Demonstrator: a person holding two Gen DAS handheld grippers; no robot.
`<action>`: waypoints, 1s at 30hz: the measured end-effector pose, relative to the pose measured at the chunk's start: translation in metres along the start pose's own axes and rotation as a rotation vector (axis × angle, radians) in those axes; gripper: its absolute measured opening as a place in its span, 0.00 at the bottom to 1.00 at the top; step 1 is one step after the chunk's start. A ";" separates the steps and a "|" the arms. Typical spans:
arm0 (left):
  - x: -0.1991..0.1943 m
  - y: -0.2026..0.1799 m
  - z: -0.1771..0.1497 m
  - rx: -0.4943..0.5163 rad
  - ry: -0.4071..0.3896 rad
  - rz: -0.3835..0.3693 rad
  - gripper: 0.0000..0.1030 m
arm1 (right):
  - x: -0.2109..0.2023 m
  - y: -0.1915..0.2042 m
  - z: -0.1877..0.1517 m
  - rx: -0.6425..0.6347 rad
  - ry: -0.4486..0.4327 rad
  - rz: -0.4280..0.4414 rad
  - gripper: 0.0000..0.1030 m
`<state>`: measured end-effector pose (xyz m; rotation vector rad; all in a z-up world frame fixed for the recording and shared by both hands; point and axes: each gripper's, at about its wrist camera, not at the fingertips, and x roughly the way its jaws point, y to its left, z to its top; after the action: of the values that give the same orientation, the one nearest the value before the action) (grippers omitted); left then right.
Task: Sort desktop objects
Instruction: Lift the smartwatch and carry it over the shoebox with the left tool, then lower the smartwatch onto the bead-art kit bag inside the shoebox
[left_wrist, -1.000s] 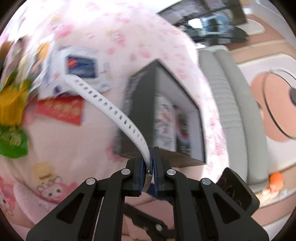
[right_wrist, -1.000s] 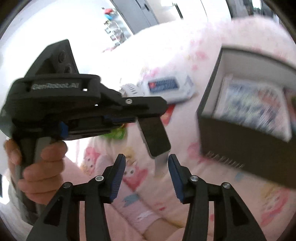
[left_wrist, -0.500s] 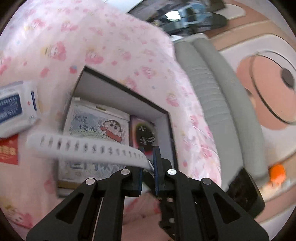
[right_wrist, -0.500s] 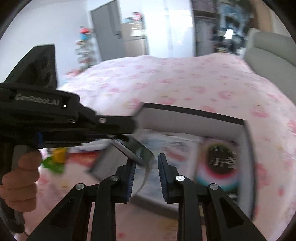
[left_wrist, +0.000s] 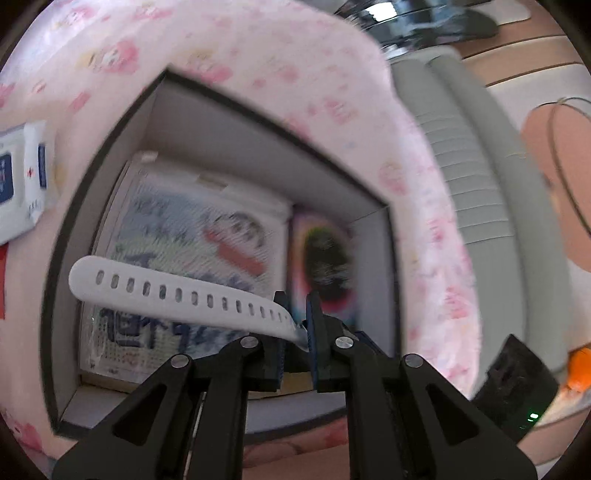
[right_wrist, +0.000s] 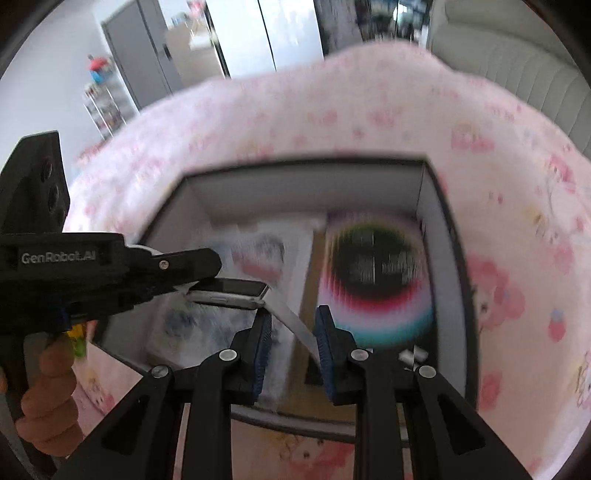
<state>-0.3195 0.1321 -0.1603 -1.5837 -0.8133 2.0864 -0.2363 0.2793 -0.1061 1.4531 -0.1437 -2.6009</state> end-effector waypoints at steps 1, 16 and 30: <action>0.005 0.003 0.001 -0.011 0.010 0.008 0.09 | 0.001 0.000 0.001 0.005 0.000 -0.001 0.20; 0.003 0.022 -0.004 -0.099 0.067 0.162 0.32 | 0.013 -0.013 0.008 0.108 0.013 0.104 0.21; 0.004 -0.019 0.008 0.145 -0.008 0.317 0.26 | 0.033 -0.026 0.003 0.208 0.112 0.128 0.21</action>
<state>-0.3286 0.1473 -0.1489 -1.7154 -0.4213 2.3090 -0.2581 0.2987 -0.1366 1.5945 -0.4896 -2.4560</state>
